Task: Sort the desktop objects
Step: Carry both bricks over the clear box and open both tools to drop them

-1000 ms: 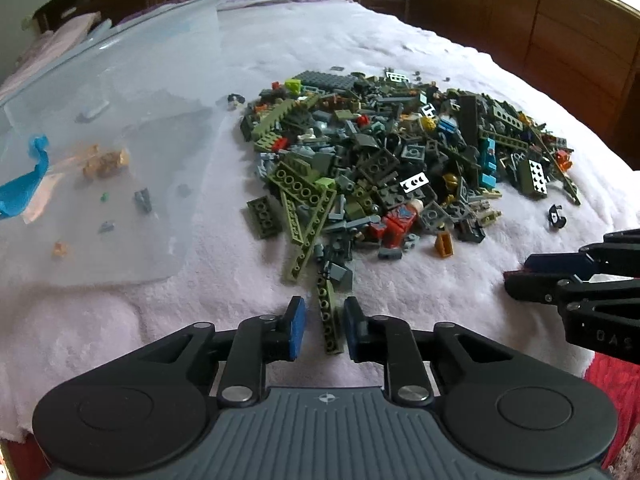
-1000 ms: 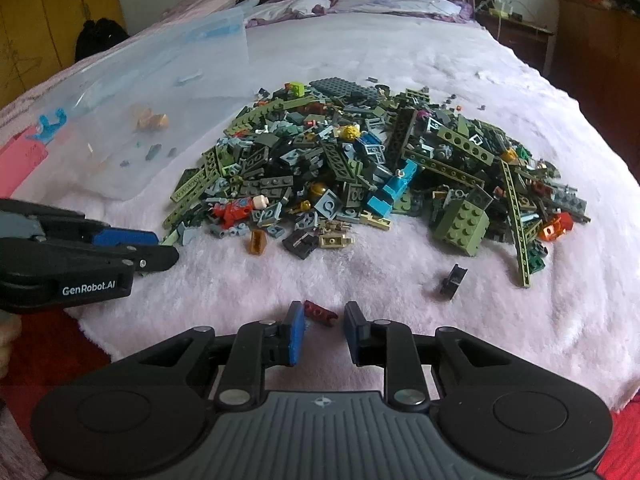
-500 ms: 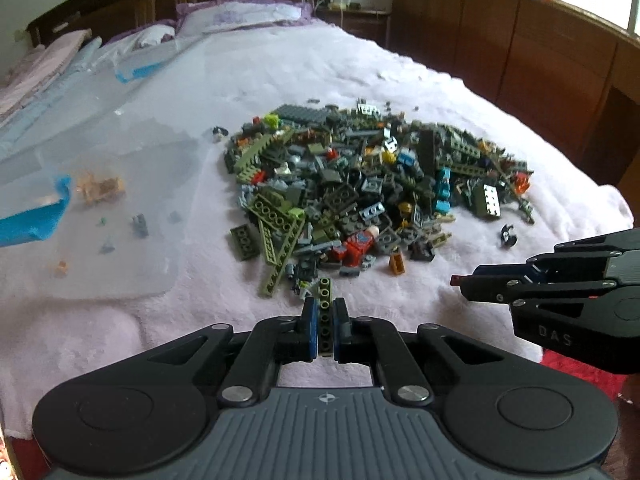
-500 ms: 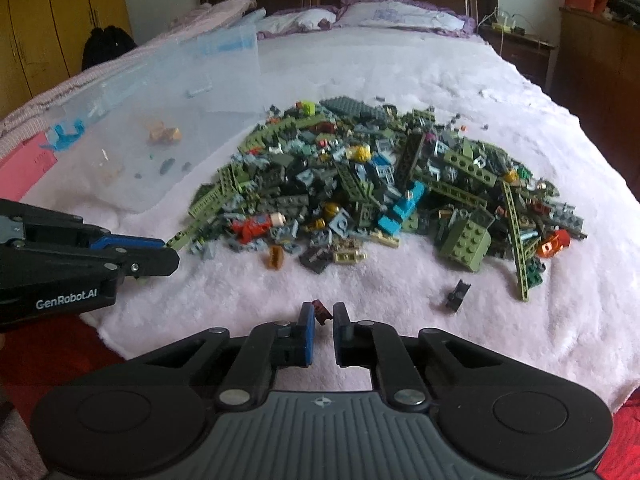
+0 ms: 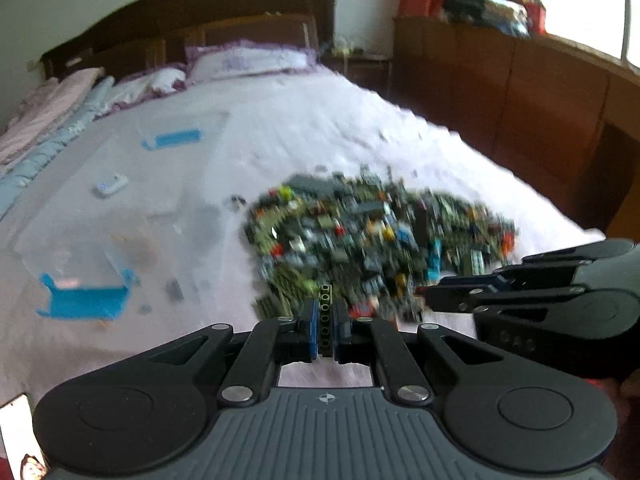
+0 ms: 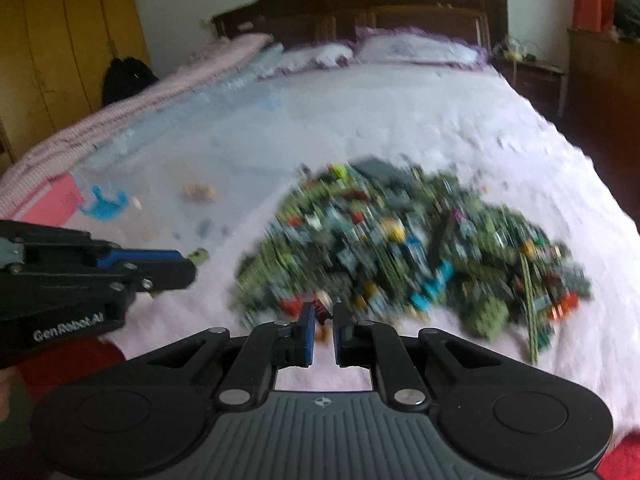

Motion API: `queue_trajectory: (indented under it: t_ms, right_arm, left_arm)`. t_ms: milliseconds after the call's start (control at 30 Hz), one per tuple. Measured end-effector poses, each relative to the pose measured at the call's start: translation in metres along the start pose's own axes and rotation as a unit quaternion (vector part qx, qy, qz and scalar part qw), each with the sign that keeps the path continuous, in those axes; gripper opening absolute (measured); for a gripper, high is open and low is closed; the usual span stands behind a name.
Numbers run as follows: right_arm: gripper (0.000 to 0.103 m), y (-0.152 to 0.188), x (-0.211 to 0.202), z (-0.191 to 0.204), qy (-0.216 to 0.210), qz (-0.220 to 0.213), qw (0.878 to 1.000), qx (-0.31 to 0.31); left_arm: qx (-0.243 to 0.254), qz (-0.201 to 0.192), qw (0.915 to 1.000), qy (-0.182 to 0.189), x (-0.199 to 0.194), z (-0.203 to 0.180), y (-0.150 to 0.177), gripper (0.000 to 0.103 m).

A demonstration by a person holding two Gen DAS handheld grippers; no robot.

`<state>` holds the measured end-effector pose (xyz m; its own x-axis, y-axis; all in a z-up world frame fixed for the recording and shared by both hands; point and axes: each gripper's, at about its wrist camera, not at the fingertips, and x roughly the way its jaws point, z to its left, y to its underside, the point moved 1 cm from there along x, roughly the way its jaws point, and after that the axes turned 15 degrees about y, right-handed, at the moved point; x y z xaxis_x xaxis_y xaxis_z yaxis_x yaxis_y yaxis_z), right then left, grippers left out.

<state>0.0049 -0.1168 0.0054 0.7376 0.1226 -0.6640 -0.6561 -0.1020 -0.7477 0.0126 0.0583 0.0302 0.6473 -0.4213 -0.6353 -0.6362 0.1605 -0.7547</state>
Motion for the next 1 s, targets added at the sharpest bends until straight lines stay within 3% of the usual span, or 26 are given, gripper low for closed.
queue_trajectory:
  t_ms: [200,400,500,567,767,1000]
  right_arm:
    - [0.010,-0.054,-0.009,0.032,-0.036,-0.063,0.997,-0.019]
    - [0.010,-0.120,-0.002,0.080,-0.082,-0.119,0.988,-0.058]
    - [0.011,-0.148,0.014,0.109,-0.105,-0.117,0.984,-0.077]
    - [0.019,-0.162,0.028,0.127,-0.114,-0.105,0.984,-0.089]
    - [0.032,-0.154,0.036,0.128,-0.103,-0.094,0.985,-0.102]
    - [0.032,-0.117,0.034,0.093,-0.099,-0.070,0.989,-0.081]
  left_arm:
    - [-0.012,-0.035,0.9977,-0.057,-0.026,0.029,-0.033,0.010]
    - [0.001,-0.035,0.9939,-0.104,-0.028,0.075,-0.062,0.014]
    - [0.009,-0.014,0.9927,-0.119,-0.011,0.098,-0.069,0.025]
    - [-0.001,-0.005,0.9911,-0.133,-0.004,0.109,-0.070,0.044]
    - [-0.010,-0.024,0.9905,-0.135,-0.013,0.111,-0.065,0.068]
    - [-0.008,-0.015,0.9906,-0.136,-0.014,0.104,-0.053,0.072]
